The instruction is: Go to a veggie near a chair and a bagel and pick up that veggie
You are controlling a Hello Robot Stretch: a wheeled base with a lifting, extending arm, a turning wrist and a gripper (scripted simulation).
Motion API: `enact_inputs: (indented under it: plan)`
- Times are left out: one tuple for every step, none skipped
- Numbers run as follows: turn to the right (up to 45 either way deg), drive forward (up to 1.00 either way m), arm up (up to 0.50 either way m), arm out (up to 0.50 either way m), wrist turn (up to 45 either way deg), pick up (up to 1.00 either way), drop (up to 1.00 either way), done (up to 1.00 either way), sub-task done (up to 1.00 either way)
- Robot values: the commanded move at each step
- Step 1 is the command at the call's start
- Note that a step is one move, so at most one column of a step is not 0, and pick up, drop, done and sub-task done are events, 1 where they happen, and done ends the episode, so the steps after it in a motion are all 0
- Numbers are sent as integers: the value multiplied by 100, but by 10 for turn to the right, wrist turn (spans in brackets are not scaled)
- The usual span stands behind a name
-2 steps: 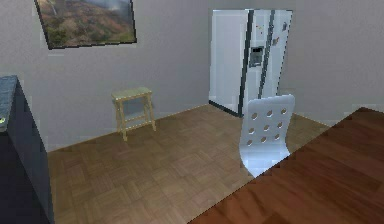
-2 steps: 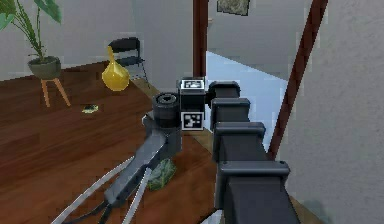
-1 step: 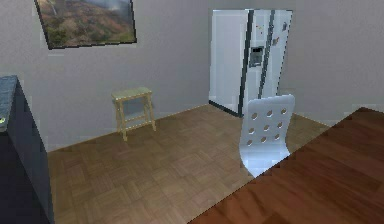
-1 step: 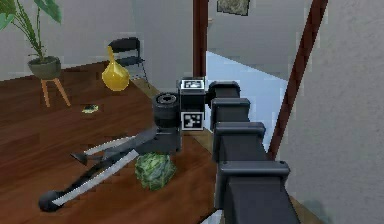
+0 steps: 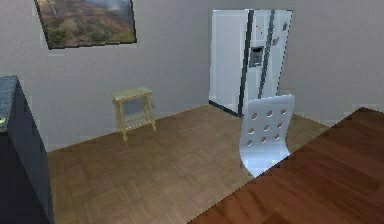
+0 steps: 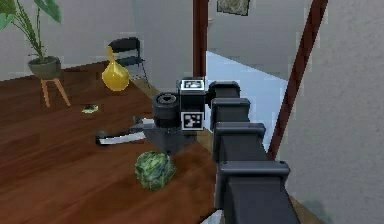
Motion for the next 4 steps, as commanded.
enact_inputs:
  plan:
    - [0, 0, 0, 0, 270, 0, 0, 0, 0]
    - [0, 0, -26, 0, 0, 0, 0, 0, 0]
    - [0, 0, 0, 0, 0, 100, 0, 0, 0]
    - [0, 0, 10, 0, 0, 0, 0, 0, 0]
